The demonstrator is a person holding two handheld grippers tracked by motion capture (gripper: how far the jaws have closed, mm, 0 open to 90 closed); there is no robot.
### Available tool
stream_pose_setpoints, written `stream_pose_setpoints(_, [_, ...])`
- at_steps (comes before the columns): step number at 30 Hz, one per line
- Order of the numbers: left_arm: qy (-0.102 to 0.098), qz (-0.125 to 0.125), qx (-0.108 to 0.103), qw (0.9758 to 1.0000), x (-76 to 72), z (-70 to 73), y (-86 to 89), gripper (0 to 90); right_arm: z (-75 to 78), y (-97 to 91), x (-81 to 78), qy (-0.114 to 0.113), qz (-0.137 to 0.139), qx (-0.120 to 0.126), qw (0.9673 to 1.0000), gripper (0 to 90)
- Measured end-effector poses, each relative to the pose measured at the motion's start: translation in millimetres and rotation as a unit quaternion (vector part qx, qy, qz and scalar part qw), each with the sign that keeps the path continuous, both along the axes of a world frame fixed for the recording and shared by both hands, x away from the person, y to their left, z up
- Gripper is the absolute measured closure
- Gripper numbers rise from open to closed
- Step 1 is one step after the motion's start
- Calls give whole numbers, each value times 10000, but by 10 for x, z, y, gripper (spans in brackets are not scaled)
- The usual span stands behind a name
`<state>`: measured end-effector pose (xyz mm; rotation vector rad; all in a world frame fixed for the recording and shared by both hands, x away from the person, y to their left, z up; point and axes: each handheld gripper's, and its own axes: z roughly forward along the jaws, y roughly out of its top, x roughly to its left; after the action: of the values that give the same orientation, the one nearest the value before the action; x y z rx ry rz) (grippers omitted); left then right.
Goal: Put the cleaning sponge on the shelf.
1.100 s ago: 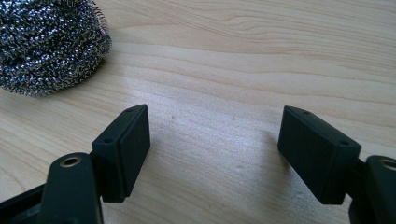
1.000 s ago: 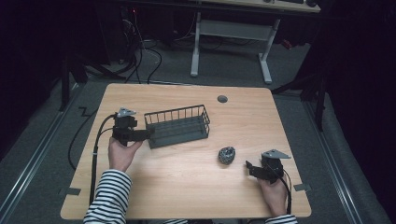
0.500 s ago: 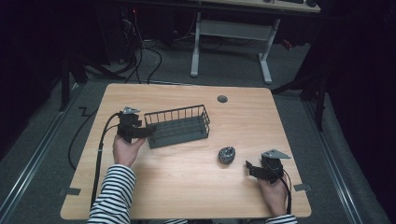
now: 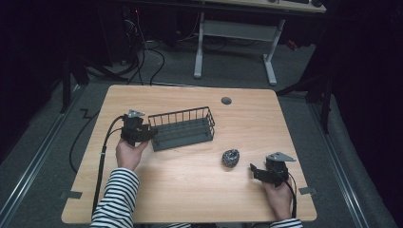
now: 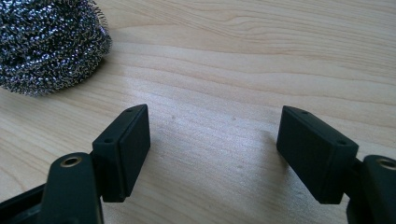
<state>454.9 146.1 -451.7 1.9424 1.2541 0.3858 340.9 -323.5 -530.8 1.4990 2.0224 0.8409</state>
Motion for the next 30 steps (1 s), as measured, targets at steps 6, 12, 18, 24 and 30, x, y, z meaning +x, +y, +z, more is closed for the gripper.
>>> stream_pose_setpoints(6, [-50,-109,90,9999,-45,2,-70,576,0,0,0,-1,1,-2,10000,259])
stream_pose_setpoints(12, [-122,-162,143,9997,-97,20,-106,585,0,0,0,-2,0,-3,10000,260])
stream_pose_setpoints(18, [-197,-160,58,9997,-185,21,-110,593,0,1,-1,-4,1,-3,10000,262])
stream_pose_setpoints(24, [-217,-211,125,9995,-244,32,-133,594,0,1,-2,-4,2,-3,10000,263])
stream_pose_setpoints(30, [-236,-289,212,9991,-296,45,-172,599,0,1,-2,-4,2,-4,10000,263])
